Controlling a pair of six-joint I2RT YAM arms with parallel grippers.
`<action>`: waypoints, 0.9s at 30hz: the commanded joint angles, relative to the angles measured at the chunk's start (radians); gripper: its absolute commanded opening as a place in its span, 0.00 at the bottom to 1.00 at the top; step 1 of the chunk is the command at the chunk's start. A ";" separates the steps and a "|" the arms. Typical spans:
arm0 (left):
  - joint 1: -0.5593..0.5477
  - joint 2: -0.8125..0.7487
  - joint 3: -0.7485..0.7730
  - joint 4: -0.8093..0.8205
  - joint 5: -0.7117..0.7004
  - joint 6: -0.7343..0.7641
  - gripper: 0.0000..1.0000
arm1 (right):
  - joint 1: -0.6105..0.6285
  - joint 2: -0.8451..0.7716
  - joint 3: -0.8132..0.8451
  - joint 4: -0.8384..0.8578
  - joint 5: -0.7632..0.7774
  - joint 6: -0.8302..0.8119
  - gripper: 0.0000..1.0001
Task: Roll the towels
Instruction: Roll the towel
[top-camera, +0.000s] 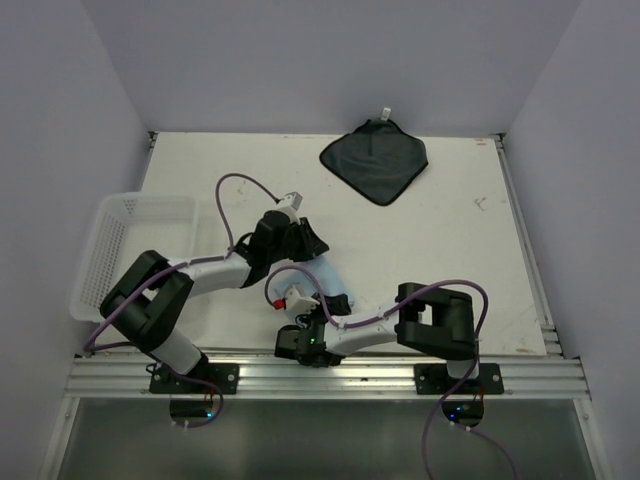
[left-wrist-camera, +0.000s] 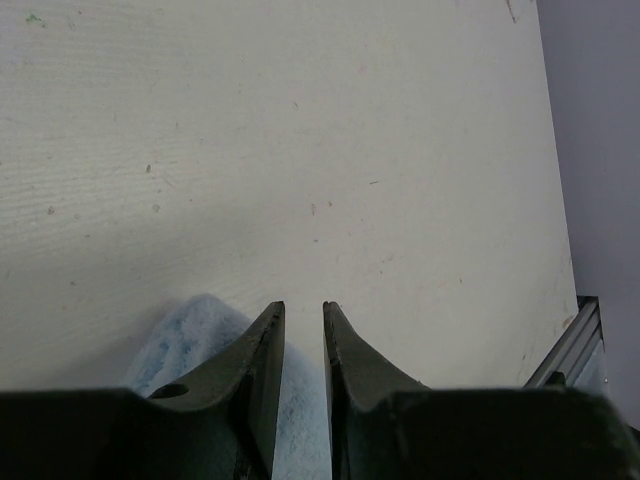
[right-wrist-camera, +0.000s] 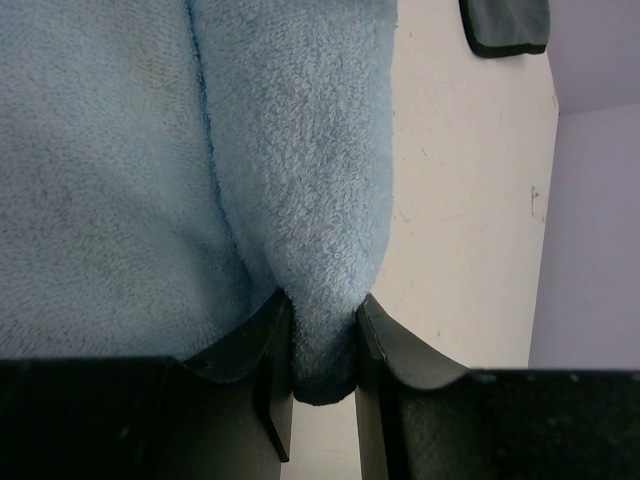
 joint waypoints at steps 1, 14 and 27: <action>-0.020 -0.013 0.036 0.028 0.016 0.003 0.26 | 0.009 -0.004 0.003 -0.026 0.022 0.035 0.22; -0.089 0.073 -0.024 0.123 0.032 0.001 0.26 | 0.017 -0.016 -0.009 0.000 -0.015 0.015 0.29; -0.101 0.202 -0.151 0.220 0.037 -0.028 0.26 | 0.018 -0.095 -0.041 0.069 -0.035 -0.015 0.49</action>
